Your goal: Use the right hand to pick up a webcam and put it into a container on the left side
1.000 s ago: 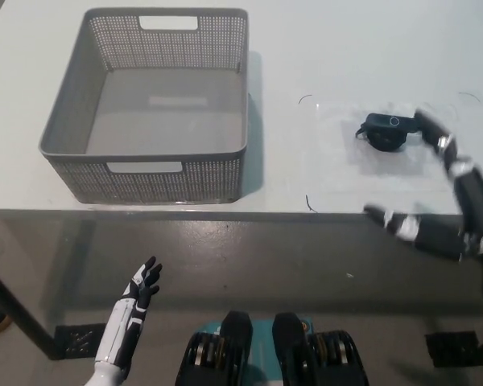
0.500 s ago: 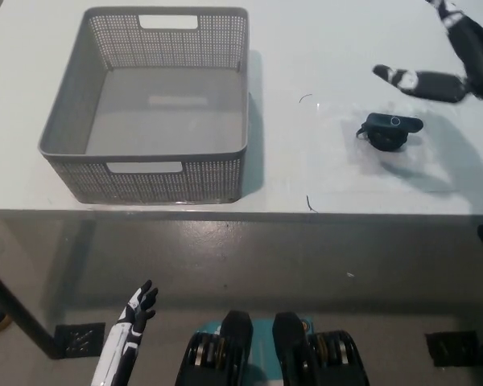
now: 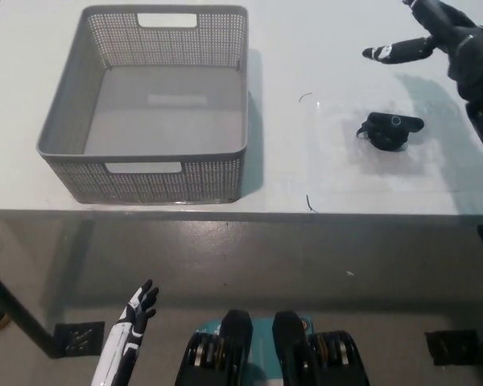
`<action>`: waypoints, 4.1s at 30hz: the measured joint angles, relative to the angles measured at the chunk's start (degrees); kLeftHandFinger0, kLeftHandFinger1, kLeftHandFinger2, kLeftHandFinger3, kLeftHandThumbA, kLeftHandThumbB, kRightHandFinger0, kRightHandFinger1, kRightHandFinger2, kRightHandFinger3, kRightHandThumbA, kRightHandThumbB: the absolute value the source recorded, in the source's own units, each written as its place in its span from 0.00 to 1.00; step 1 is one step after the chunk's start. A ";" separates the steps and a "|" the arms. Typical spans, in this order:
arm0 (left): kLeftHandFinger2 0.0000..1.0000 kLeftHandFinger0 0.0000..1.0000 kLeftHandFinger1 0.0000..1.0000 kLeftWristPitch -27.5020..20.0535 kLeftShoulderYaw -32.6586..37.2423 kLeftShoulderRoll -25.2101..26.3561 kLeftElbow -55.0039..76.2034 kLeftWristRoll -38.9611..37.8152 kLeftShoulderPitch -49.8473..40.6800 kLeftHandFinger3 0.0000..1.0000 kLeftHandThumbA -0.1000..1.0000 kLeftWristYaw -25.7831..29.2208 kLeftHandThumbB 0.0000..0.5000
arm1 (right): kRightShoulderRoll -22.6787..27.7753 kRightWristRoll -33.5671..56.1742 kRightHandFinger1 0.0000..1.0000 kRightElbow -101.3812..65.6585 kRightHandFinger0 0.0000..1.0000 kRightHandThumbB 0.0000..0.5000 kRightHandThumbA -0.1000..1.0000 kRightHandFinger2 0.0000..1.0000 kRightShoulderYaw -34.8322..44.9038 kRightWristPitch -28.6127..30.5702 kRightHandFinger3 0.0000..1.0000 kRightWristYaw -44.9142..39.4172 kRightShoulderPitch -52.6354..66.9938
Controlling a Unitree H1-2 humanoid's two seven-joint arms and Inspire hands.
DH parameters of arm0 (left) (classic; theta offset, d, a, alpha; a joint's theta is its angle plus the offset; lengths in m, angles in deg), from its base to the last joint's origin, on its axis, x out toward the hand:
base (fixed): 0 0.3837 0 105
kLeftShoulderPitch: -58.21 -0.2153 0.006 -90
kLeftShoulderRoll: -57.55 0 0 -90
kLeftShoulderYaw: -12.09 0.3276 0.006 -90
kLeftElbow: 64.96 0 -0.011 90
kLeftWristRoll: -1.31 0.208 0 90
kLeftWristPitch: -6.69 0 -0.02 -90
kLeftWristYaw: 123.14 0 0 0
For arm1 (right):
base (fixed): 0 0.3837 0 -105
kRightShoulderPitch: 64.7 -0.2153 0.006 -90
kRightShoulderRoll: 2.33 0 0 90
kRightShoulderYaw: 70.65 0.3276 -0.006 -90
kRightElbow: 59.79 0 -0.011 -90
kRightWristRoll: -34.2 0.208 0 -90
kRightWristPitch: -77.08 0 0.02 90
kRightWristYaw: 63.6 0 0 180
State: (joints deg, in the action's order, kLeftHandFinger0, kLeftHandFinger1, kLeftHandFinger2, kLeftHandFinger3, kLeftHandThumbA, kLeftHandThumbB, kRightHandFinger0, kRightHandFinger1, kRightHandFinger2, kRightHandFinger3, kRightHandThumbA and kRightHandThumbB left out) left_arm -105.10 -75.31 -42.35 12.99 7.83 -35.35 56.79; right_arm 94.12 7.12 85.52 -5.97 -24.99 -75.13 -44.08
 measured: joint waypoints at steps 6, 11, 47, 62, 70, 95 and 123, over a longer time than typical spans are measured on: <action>1.00 1.00 1.00 -0.13 0.00 0.36 0.59 0.27 0.03 1.00 1.00 -0.01 0.26 | -2.14 -0.98 1.00 7.02 1.00 0.95 0.89 1.00 -2.08 0.99 1.00 0.09 -0.90; 1.00 1.00 1.00 -0.13 0.01 0.76 0.62 0.31 0.26 1.00 1.00 -0.02 0.20 | -2.43 -1.19 1.00 9.47 1.00 0.98 0.91 1.00 -2.22 1.82 1.00 0.11 -0.75; 1.00 1.00 1.00 -0.12 0.04 1.26 0.85 0.35 2.29 1.00 1.00 -0.06 0.22 | -5.89 -1.39 1.00 18.41 1.00 1.00 0.89 1.00 -3.11 4.68 1.00 1.18 2.14; 1.00 1.00 1.00 -0.11 -0.04 1.53 0.85 0.35 2.55 1.00 1.00 -0.04 0.24 | -6.75 -1.39 1.00 22.76 1.00 0.89 0.78 1.00 -3.16 6.74 1.00 4.03 3.57; 1.00 1.00 1.00 -0.11 -0.11 1.60 0.85 0.40 2.91 1.00 1.00 -0.01 0.26 | -6.73 -1.03 0.81 23.62 0.67 0.53 0.32 0.94 -2.14 6.95 1.00 5.34 3.74; 1.00 1.00 1.00 -0.09 -0.37 1.82 0.58 0.42 4.41 1.00 1.00 0.01 0.31 | -6.34 0.85 0.31 23.39 0.00 0.40 0.00 0.72 4.35 13.97 0.68 21.79 6.37; 1.00 1.00 1.00 0.00 -0.10 2.08 0.34 0.97 4.33 1.00 1.00 0.01 0.31 | -5.15 1.41 0.36 -3.25 0.00 0.42 0.00 0.75 10.28 12.26 0.86 21.27 -8.91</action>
State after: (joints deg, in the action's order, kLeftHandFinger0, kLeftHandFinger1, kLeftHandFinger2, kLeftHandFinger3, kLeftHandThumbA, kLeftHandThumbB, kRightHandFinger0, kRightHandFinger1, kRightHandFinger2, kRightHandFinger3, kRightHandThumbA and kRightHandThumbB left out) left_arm -105.09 -75.42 -40.26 13.33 8.80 -31.01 56.80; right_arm 88.96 8.53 82.27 4.31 -12.72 -53.86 -53.00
